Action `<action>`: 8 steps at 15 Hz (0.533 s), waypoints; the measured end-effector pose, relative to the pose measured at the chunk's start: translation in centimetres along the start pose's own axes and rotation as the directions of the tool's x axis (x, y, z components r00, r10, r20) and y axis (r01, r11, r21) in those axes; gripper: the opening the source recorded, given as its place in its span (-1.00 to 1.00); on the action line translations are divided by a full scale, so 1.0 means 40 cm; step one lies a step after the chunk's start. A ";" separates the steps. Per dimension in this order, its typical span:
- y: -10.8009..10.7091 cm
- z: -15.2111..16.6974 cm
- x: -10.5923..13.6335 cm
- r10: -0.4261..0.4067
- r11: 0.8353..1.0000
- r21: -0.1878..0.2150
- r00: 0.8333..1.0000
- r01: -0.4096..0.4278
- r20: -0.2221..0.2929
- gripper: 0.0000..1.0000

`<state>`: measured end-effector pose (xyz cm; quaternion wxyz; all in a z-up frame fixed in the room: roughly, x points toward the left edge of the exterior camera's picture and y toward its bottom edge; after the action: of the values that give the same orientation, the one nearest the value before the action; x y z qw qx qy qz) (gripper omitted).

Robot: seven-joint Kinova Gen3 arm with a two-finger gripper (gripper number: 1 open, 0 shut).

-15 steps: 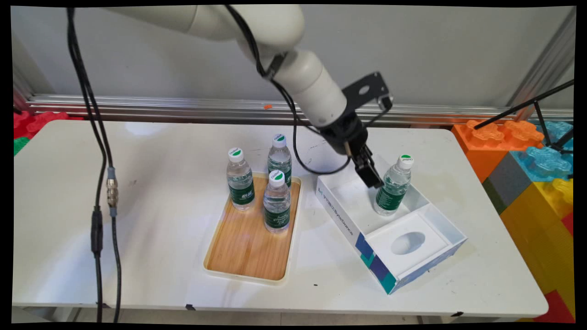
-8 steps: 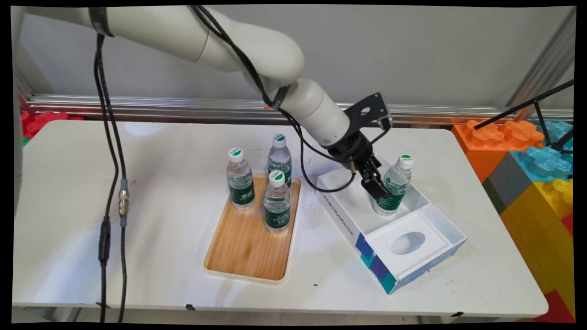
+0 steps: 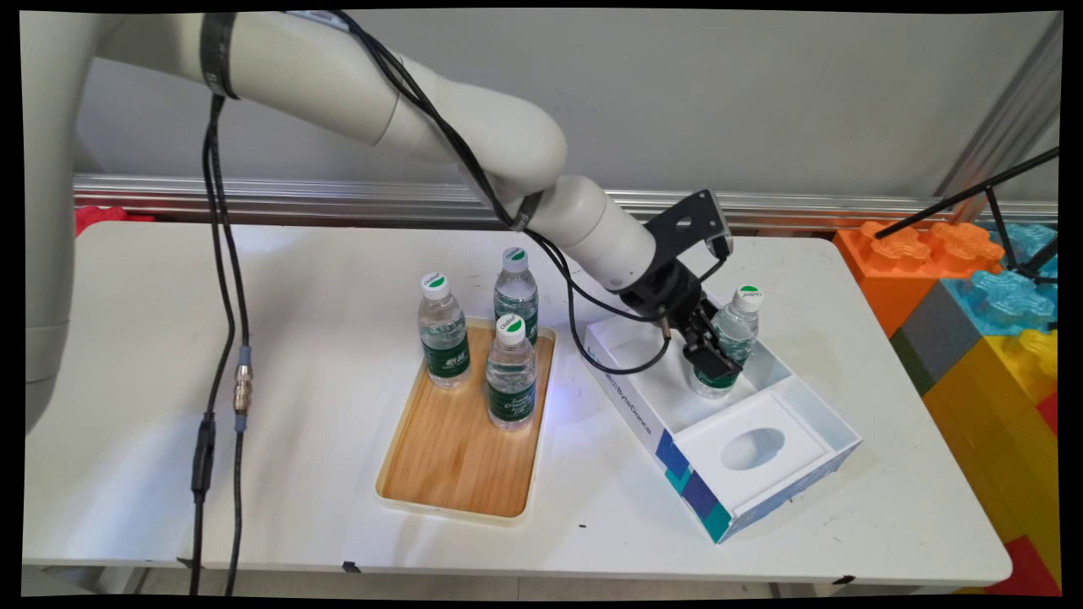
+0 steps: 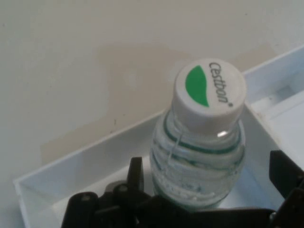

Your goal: Pick up the green bottle from the white box

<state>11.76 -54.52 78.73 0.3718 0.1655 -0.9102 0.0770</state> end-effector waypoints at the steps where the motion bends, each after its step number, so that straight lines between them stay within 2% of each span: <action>1: 0.002 0.010 -0.002 -0.001 1.000 0.001 1.000 0.001 -0.009 1.00; 6: 0.007 0.044 -0.006 0.006 1.000 0.011 1.000 -0.006 -0.029 1.00; 7: 0.007 0.049 -0.007 0.008 1.000 0.016 1.000 -0.008 -0.030 -1.00; 8: 0.007 0.053 -0.007 0.009 1.000 0.022 0.999 -0.009 -0.031 -1.00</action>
<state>10.47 -54.74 77.02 0.3835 0.1641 -0.9043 0.0909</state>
